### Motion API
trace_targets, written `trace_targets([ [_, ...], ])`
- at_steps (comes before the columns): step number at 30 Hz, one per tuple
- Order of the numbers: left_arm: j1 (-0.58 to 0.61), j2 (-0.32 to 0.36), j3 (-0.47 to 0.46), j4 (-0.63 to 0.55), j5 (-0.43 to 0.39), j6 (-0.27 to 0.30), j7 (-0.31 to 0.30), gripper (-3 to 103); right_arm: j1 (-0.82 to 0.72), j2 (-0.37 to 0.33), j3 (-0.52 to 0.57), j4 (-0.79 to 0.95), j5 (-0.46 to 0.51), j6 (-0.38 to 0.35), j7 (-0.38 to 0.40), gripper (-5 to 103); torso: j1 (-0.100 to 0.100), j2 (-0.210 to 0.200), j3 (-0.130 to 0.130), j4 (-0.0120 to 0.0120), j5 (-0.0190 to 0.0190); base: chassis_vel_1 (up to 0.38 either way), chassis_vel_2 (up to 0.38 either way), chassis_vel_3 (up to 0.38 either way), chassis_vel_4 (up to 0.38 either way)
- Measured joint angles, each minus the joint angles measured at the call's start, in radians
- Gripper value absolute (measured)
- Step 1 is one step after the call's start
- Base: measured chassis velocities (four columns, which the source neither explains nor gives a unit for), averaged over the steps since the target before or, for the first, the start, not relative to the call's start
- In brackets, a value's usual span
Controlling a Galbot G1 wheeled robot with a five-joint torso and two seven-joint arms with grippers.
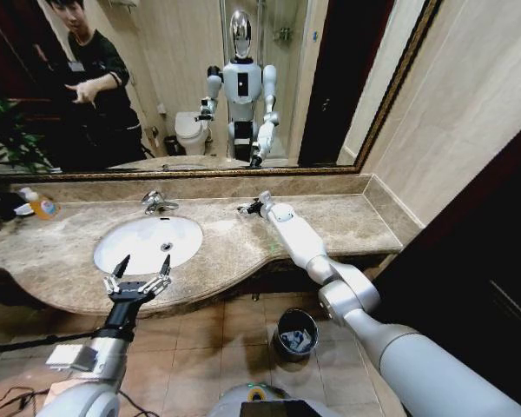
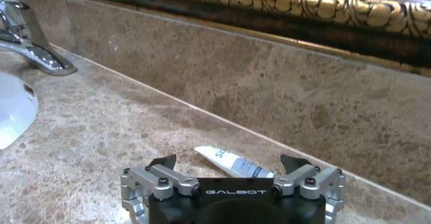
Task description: Pick up the trash from the sink and place it in the trash bin.
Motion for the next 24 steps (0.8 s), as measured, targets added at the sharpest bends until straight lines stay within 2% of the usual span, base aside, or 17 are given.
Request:
trace_targets([
  [9, 0.000, 0.000, 0.000, 0.000, 0.000, 0.000, 0.000, 100, -0.012, 0.000, 0.003, -0.011, 0.000, -0.008, -0.023, 100, 0.000, 0.000, 0.000, -0.0001, -0.0001, 0.000, 0.000, 0.000, 0.000],
  [10, 0.000, 0.000, 0.000, 0.000, 0.000, 0.000, 0.000, 100, -0.014, 0.000, 0.003, -0.010, 0.002, -0.008, -0.026, 103, 0.000, 0.000, 0.000, -0.0002, -0.0002, 0.000, 0.000, 0.000, 0.000],
  [14, 0.000, 0.000, 0.000, 0.000, 0.000, 0.000, 0.000, 100, -0.026, 0.000, 0.003, 0.013, 0.013, -0.012, -0.023, 92, 0.000, 0.000, 0.000, -0.0003, -0.0001, 0.000, 0.000, 0.000, 0.000],
  [15, 0.000, 0.000, 0.000, 0.000, 0.000, 0.000, 0.000, 100, -0.029, 0.000, 0.002, 0.020, 0.017, -0.012, -0.022, 92, 0.000, 0.000, 0.000, -0.0002, -0.0001, 0.000, 0.000, 0.000, 0.000],
  [16, 0.000, 0.000, 0.000, 0.000, 0.000, 0.000, 0.000, 100, -0.035, 0.000, 0.001, 0.032, 0.022, -0.014, -0.018, 87, 0.000, 0.000, 0.000, -0.0001, 0.0000, 0.000, 0.000, 0.000, 0.000],
  [17, 0.000, 0.000, 0.000, 0.000, 0.000, 0.000, 0.000, 100, -0.035, 0.000, 0.001, 0.032, 0.022, -0.014, -0.018, 87, 0.000, 0.000, 0.000, -0.0001, 0.0000, 0.000, 0.000, 0.000, 0.000],
  [20, 0.000, 0.000, 0.000, 0.000, 0.000, 0.000, 0.000, 100, -0.045, 0.000, -0.001, 0.049, 0.027, -0.015, -0.008, 71, 0.000, 0.000, 0.000, 0.0000, 0.0000, 0.000, 0.000, 0.000, 0.000],
  [21, 0.000, 0.000, 0.000, 0.000, 0.000, 0.000, 0.000, 100, -0.045, 0.000, -0.001, 0.049, 0.027, -0.015, -0.008, 71, 0.000, 0.000, 0.000, 0.0000, 0.0000, 0.000, 0.000, 0.000, 0.000],
  [23, 0.000, 0.000, 0.000, 0.000, 0.000, 0.000, 0.000, 100, -0.057, 0.000, -0.003, 0.070, 0.027, -0.015, -0.003, 60, 0.000, 0.000, 0.000, -0.0001, 0.0000, 0.000, 0.000, 0.000, 0.000],
  [24, 0.000, 0.000, 0.000, 0.000, 0.000, 0.000, 0.000, 100, -0.061, 0.000, -0.003, 0.076, 0.027, -0.016, -0.002, 60, 0.000, 0.000, 0.000, 0.0000, 0.0000, 0.000, 0.000, 0.000, 0.000],
])
